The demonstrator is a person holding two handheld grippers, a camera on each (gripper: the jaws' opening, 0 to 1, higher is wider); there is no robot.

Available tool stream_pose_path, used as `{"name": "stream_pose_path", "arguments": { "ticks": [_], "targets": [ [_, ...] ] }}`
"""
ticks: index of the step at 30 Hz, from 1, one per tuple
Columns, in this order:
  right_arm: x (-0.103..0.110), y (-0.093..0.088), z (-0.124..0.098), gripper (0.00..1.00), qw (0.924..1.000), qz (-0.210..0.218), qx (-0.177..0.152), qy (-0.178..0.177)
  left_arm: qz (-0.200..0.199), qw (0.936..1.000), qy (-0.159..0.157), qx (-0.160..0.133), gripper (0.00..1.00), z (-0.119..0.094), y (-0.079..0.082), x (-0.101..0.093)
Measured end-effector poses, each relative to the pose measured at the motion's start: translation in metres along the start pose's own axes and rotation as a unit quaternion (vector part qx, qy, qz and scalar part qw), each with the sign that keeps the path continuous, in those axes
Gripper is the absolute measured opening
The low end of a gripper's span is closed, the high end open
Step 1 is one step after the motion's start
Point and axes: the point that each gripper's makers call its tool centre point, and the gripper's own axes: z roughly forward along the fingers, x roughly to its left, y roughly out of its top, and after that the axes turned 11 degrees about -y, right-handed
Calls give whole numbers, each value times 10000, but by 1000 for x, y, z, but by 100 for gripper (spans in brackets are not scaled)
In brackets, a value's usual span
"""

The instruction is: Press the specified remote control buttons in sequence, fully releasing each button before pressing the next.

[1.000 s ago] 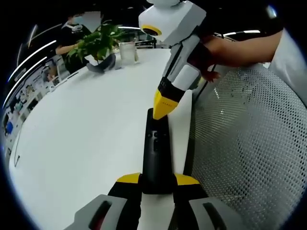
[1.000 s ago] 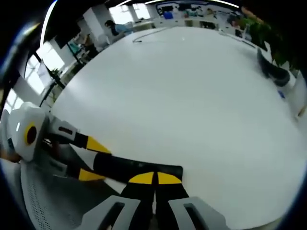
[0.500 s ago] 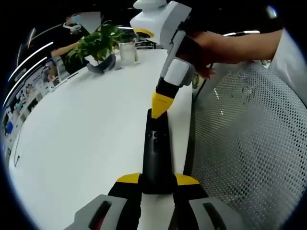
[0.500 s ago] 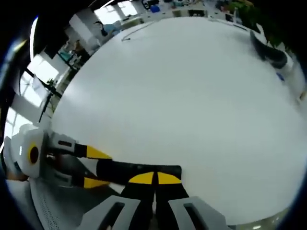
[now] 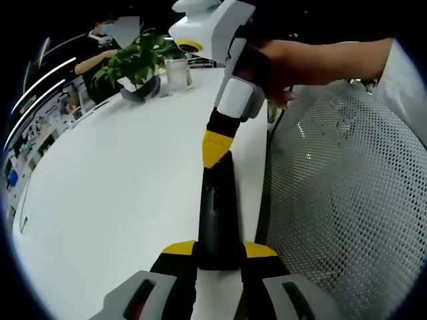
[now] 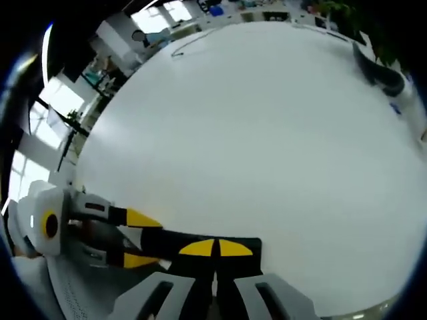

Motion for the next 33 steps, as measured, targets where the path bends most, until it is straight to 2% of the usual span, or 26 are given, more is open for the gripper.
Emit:
{"name": "stream_pose_path", "arguments": {
  "ticks": [3,16,23,33],
  "targets": [
    [0,0,0,0,9999,-109,32,-63,-2,10000,1,2,24,0,0,0],
    [-1,-1,2,0,9996,-65,196,-190,-14,10000,11,5,24,0,0,1],
    [-4,0,3,0,9985,184,520,33,-18,10000,13,1,24,0,0,1],
    [-1,-1,1,0,9990,182,397,-87,-18,10000,7,-12,24,0,1,1]
  ]
}}
